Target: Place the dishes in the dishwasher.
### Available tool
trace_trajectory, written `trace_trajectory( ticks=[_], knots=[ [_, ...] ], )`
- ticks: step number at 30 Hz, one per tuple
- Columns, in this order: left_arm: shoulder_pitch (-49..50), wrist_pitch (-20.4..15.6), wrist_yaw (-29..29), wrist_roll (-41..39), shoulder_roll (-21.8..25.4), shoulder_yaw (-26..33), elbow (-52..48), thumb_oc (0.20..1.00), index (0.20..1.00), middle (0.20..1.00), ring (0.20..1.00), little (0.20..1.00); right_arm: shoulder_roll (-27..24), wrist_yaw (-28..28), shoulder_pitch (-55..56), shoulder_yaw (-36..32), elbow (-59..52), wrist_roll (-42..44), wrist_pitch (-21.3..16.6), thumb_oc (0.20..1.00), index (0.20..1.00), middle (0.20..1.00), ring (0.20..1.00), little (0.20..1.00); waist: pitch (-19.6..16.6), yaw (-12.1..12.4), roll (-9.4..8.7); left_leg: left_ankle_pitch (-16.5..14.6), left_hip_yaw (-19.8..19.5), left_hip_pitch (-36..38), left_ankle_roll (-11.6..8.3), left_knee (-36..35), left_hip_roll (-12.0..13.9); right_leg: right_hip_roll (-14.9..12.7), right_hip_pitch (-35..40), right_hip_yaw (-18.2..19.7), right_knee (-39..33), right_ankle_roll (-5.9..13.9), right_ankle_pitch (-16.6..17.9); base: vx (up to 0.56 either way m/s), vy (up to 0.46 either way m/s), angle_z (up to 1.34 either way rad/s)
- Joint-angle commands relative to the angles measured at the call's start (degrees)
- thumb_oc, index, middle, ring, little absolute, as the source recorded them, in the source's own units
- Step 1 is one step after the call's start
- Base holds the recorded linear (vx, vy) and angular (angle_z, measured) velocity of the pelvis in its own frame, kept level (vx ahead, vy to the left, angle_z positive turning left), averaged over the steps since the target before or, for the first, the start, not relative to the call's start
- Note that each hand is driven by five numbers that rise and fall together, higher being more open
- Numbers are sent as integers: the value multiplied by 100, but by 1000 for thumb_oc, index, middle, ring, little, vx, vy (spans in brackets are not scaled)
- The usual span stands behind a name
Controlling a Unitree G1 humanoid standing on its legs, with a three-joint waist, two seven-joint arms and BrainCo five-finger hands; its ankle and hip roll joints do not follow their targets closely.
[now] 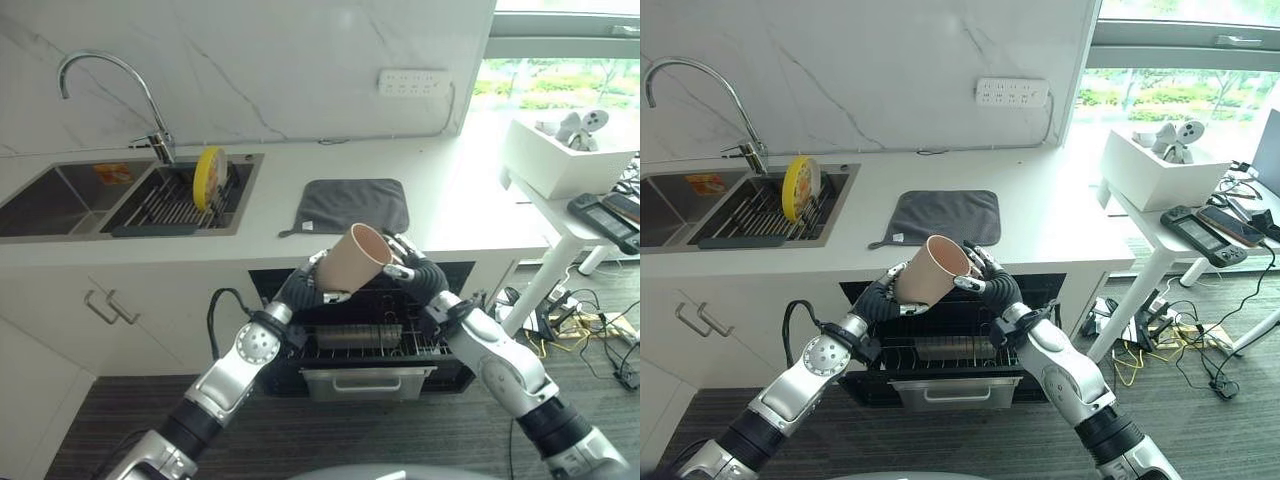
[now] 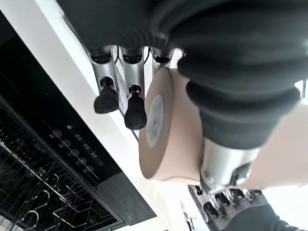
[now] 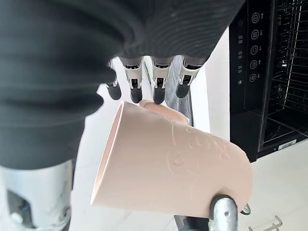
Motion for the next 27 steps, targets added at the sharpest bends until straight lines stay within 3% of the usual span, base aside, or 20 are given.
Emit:
trace_trajectory(
  ticks=[1, 6, 8, 10, 15, 22, 27],
  knots=[
    [-978, -175, -336, -538, 243, 239, -268, 200, 200, 200, 200, 200, 246, 41, -697, 212, -75, 438, -21, 1000, 1000, 1000, 1000, 1000, 34, 266, -44, -469, -271, 165, -94, 27, 215, -205, 0, -253, 3, 237, -149, -21, 3, 13],
    [-937, -420, -529, -944, 533, 496, -344, 200, 200, 200, 200, 200, 345, 12, -622, 262, 85, 931, -43, 1000, 1000, 1000, 1000, 1000, 40, 335, -18, -447, -313, 131, -101, 27, 216, -215, -7, -296, 3, 233, -151, -22, 11, 9],
    [-1051, -777, -128, -617, 164, 76, 159, 200, 200, 200, 200, 200, 488, 228, -655, 363, 387, 786, -181, 1000, 1000, 1000, 1000, 1000, 48, 293, -31, -439, -308, 131, -91, 27, 231, -193, -13, -285, 3, 209, -148, 0, -11, 10],
    [-1241, -917, 564, -138, -399, -509, 651, 200, 200, 200, 200, 200, 726, 199, -822, 557, 553, 750, -206, 1000, 1000, 1000, 1000, 1000, 53, 218, -69, -457, -265, 153, -78, 27, 250, -177, -12, -260, 3, 204, -160, 4, -13, 3],
    [-1591, -679, 1166, 118, -834, -948, 849, 200, 200, 200, 200, 200, 951, -119, -1208, 678, 549, 868, 9, 1000, 1000, 1000, 1000, 1000, 56, 124, -121, -477, -189, 198, -88, 27, 260, -163, 12, -218, 3, 199, -175, 11, -13, -12],
    [-1720, -450, 1000, 101, -831, -969, 685, 200, 200, 200, 200, 200, 1065, -325, -1381, 668, 590, 859, 44, 1000, 1000, 1000, 1000, 1000, 8, 143, -127, -498, -205, 207, -83, 27, 243, -160, 23, -219, 3, 196, -189, 4, 0, -2],
    [-1717, -417, 837, 233, -784, -1070, 636, 200, 200, 200, 200, 200, 1117, -542, -1486, 675, 578, 388, -71, 1000, 1000, 1000, 1000, 1000, -6, 144, -120, -510, -193, 217, -71, 27, 240, -153, 20, -191, 3, 196, -191, 0, 0, 0]
  ],
)
